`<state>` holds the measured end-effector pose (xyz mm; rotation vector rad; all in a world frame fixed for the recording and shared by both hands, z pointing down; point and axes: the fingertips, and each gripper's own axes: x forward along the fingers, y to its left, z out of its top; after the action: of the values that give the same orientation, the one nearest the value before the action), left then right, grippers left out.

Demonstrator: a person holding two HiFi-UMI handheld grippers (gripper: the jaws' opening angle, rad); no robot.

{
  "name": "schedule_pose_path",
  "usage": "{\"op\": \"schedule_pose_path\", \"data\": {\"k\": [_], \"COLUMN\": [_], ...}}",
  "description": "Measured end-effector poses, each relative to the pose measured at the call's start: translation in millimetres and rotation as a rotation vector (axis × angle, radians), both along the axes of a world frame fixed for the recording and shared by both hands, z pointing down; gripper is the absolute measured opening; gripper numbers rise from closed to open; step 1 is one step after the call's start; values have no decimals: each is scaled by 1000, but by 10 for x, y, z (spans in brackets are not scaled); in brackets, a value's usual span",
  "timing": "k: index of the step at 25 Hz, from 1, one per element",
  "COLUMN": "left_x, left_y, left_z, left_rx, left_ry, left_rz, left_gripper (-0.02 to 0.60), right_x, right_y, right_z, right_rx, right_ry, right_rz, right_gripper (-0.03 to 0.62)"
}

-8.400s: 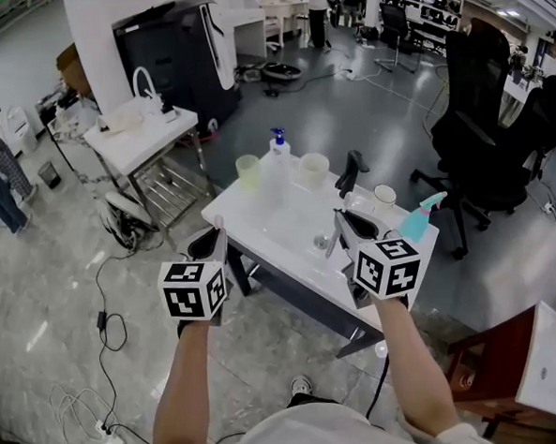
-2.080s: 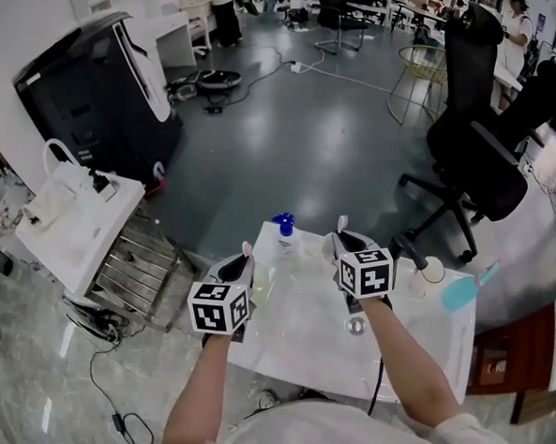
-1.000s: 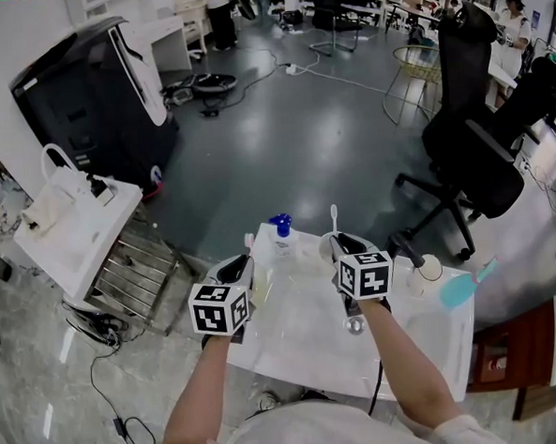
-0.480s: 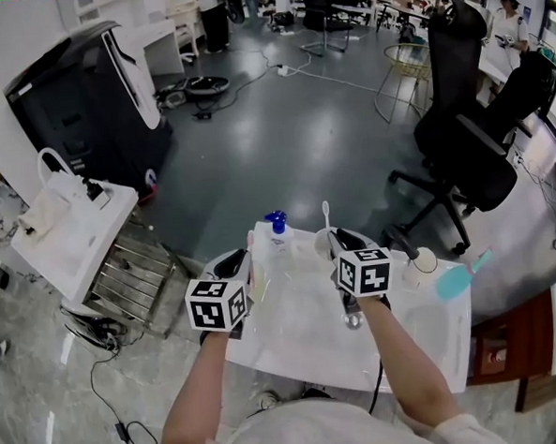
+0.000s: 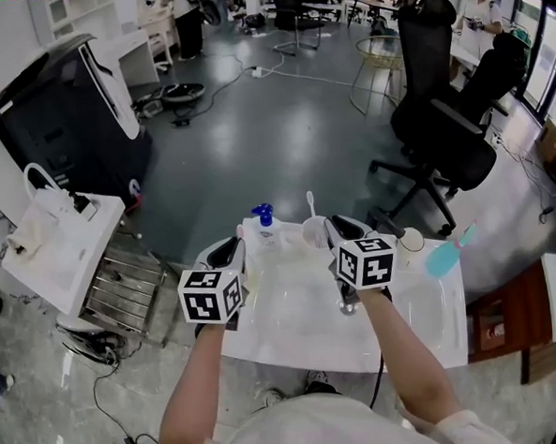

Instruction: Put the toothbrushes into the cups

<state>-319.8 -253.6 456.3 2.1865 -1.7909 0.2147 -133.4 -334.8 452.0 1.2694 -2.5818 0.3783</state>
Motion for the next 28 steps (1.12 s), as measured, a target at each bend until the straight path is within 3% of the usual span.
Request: {"op": "schedule_pose_path", "data": {"k": [13, 28], "left_x": [300, 1060], "left_y": [36, 10], "left_z": [-172, -303], "left_rx": [23, 47], "left_ry": [-12, -33], "left_rz": [128, 264], "left_gripper": [17, 5], "right_x": [304, 945], "right_y": [418, 749], "right_z": [-369, -547], "right_rx": [70, 117], "right_ry": [-16, -1], "right_rz": [101, 197], "right_gripper": [37, 17]}}
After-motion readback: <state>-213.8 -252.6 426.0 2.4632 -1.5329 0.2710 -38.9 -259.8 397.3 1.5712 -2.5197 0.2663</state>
